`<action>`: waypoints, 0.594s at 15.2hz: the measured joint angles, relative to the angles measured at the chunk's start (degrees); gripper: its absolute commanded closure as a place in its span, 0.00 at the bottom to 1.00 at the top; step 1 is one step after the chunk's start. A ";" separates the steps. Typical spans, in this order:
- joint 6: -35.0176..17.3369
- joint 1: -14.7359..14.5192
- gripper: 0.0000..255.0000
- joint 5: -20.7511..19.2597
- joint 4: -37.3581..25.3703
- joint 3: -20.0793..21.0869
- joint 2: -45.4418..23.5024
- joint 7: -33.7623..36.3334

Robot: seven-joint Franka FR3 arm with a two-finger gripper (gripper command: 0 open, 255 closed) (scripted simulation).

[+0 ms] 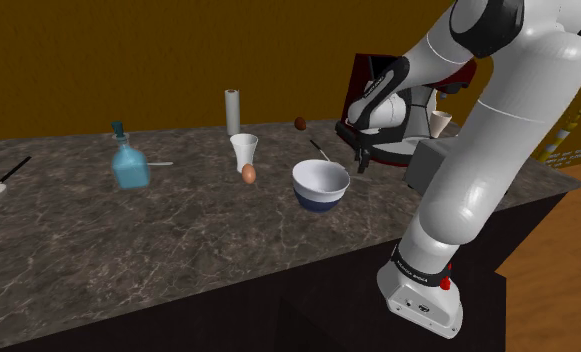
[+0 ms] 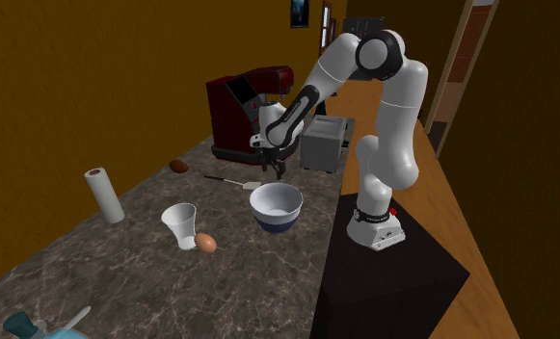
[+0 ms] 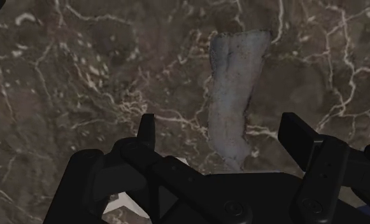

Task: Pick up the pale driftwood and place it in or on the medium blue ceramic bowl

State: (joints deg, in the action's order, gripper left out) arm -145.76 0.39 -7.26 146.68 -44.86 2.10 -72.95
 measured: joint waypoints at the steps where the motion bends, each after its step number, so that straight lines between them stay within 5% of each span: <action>1: -0.90 -0.07 0.00 0.81 0.32 -0.06 -0.75 -0.62; 9: -3.34 -0.23 0.00 4.41 0.48 0.06 -3.73 -3.25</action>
State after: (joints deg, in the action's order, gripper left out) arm -149.09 0.15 -2.85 147.17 -44.80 -1.62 -76.20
